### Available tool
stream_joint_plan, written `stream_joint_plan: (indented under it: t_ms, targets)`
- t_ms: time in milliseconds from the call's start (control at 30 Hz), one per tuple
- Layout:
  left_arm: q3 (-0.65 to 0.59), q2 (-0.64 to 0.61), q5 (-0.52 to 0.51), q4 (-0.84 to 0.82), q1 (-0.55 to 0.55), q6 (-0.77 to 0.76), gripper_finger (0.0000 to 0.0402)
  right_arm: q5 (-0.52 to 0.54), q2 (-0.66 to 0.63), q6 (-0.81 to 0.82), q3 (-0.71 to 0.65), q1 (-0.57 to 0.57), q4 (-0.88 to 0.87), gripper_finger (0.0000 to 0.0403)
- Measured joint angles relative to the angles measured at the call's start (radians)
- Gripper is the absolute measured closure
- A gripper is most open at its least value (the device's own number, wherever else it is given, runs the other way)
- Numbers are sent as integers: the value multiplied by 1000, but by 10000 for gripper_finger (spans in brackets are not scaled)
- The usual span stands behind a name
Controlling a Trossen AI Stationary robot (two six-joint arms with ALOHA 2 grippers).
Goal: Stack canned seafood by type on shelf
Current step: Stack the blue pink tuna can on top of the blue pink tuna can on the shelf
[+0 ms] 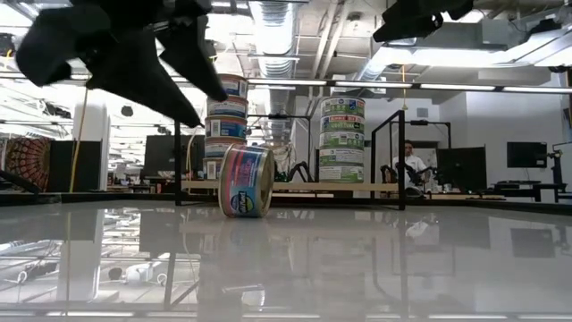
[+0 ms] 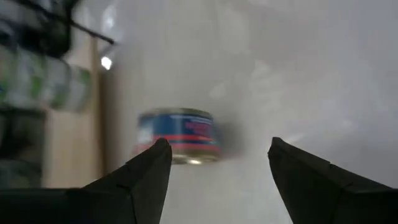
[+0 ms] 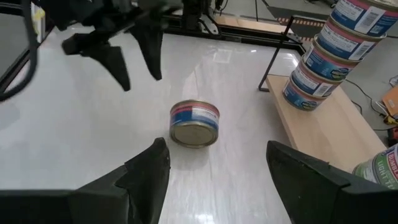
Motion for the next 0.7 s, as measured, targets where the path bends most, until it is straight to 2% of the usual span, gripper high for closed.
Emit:
stream_joint_plan:
  t_ms: [67, 167, 267, 433, 533, 700]
  targets:
    - [0, 0, -36, 8, 3, 75, 143, 0, 0, 2, 0, 0, -15, 111]
    - [1, 0, -90, 17, 17, 54, 143, 0, -9, 43, 0, 4, -88, 111]
    - [40, 0, 5, -24, 67, 27, 143, 0, -42, 123, 0, 14, -192, 111]
    - [121, 0, 88, -59, 110, 128, 143, 4, -101, 203, 0, 16, -262, 111]
    - [177, 0, 136, -96, 157, 19, 143, 22, -113, 211, 0, 16, -270, 111]
    - [196, 0, 182, -102, 213, -296, 143, 27, -110, 212, 0, 16, -282, 111]
